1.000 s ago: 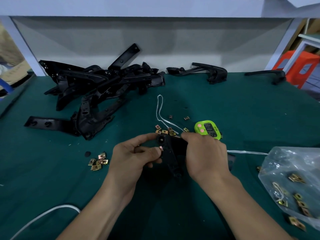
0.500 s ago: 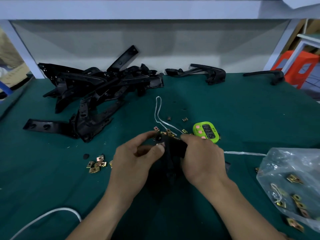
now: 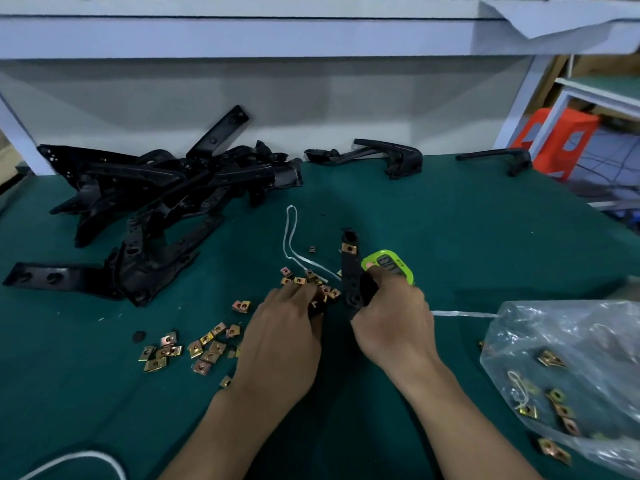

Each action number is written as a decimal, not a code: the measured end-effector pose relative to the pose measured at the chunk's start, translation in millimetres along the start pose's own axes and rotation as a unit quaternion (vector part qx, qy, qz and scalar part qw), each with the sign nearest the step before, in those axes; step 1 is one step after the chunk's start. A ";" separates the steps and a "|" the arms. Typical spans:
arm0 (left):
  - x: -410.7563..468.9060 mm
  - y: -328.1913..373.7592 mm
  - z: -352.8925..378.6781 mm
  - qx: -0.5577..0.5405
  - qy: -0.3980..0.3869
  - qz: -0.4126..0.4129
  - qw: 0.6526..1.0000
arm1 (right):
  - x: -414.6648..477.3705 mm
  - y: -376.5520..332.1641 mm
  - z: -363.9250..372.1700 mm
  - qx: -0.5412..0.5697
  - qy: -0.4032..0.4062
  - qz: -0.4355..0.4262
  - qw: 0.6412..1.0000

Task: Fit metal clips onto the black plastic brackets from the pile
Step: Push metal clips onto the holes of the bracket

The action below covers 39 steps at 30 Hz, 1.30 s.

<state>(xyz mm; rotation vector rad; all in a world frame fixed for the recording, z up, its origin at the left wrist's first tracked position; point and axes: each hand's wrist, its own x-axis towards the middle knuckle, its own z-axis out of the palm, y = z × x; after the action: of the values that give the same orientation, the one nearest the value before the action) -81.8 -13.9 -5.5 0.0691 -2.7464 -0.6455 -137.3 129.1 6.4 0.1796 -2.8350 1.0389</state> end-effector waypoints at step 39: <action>-3.4 -8.3 -3.2 -0.221 0.139 -0.135 0.956 | 1.9 4.7 13.2 -0.055 -0.019 -0.050 0.997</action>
<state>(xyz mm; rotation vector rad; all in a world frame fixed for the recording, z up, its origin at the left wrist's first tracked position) -77.8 -22.3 -7.4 0.4027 -2.2830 -1.2087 -140.8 124.0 -6.4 0.3291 -2.8736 0.8670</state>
